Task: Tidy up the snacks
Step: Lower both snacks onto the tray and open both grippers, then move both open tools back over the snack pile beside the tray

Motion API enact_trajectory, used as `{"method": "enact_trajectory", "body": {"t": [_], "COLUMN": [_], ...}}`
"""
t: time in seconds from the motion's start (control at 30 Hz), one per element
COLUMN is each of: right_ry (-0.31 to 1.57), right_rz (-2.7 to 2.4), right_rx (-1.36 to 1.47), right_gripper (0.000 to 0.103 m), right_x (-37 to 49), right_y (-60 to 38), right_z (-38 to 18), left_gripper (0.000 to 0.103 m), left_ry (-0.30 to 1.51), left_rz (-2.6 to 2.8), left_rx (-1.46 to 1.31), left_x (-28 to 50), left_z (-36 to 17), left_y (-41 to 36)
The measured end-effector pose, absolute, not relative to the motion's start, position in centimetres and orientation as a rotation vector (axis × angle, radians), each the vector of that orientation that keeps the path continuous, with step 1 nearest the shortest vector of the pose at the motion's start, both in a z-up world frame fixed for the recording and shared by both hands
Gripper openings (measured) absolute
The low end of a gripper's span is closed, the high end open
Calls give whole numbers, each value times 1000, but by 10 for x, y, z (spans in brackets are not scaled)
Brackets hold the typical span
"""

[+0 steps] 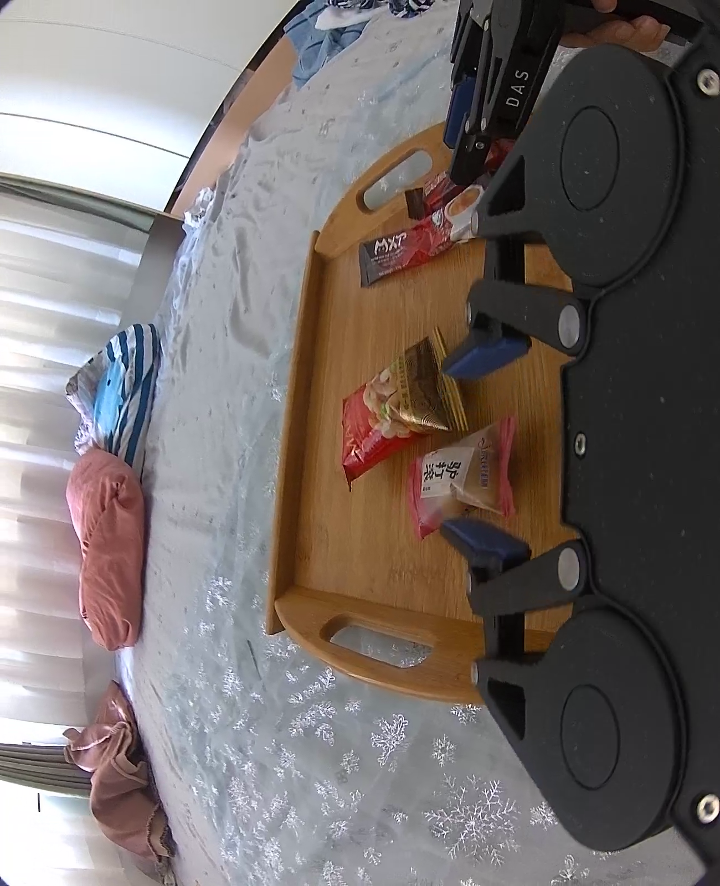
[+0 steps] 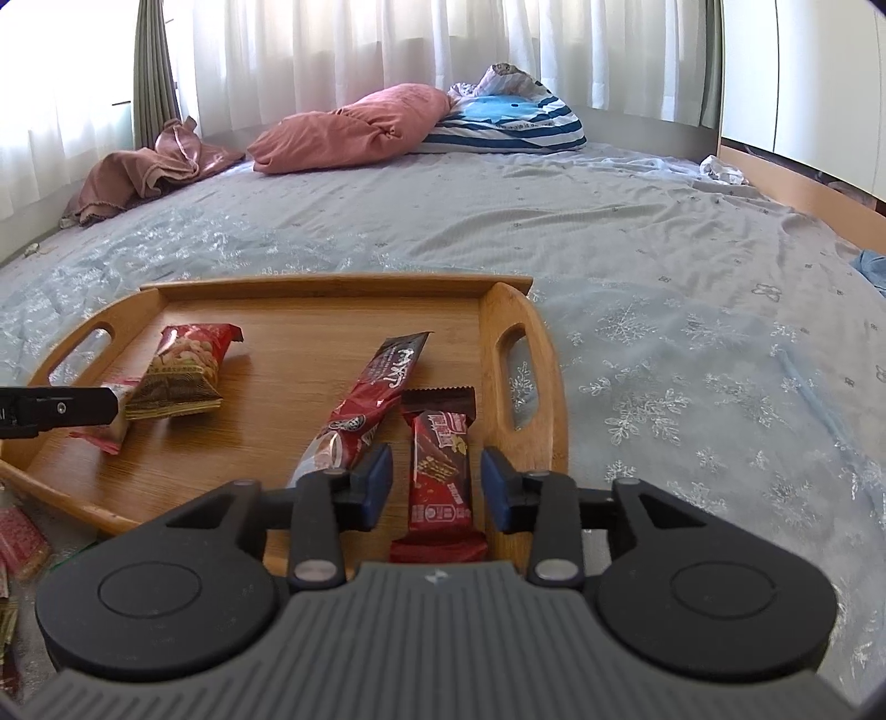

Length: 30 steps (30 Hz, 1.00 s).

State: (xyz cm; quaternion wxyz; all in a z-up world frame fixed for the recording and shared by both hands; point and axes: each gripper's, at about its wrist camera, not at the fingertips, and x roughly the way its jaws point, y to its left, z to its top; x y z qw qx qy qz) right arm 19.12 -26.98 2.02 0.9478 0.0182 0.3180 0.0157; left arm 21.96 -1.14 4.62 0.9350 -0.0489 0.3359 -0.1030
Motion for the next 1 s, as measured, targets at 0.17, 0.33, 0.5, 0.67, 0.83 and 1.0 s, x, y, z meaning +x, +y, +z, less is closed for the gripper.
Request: {"method": "enact_trajectory", "body": {"t": [0.17, 0.33, 0.5, 0.67, 0.83, 1.0], "right_ry": [623, 590, 566, 531, 507, 497], "right_rz": [36, 48, 68, 90, 110, 106], "right_rx": [50, 38, 40, 26, 11, 10], "right_gripper": [62, 65, 69, 74, 78, 79], "right_x": [175, 153, 132, 109, 85, 68], "right_y": [-271, -269, -265, -258, -250, -249], "right_z": [28, 35, 40, 43, 42, 41], "left_gripper": [76, 80, 86, 89, 91, 91], "left_ry": [657, 628, 596, 574, 568, 549], "left_rz": [-219, -242, -258, -273, -276, -265], "left_rx": [-81, -58, -12, 17, 3, -24], "left_x": [201, 178, 151, 123, 100, 81], "left_z": [55, 64, 71, 75, 80, 85], "left_y": [-11, -13, -18, -25, -28, -24]}}
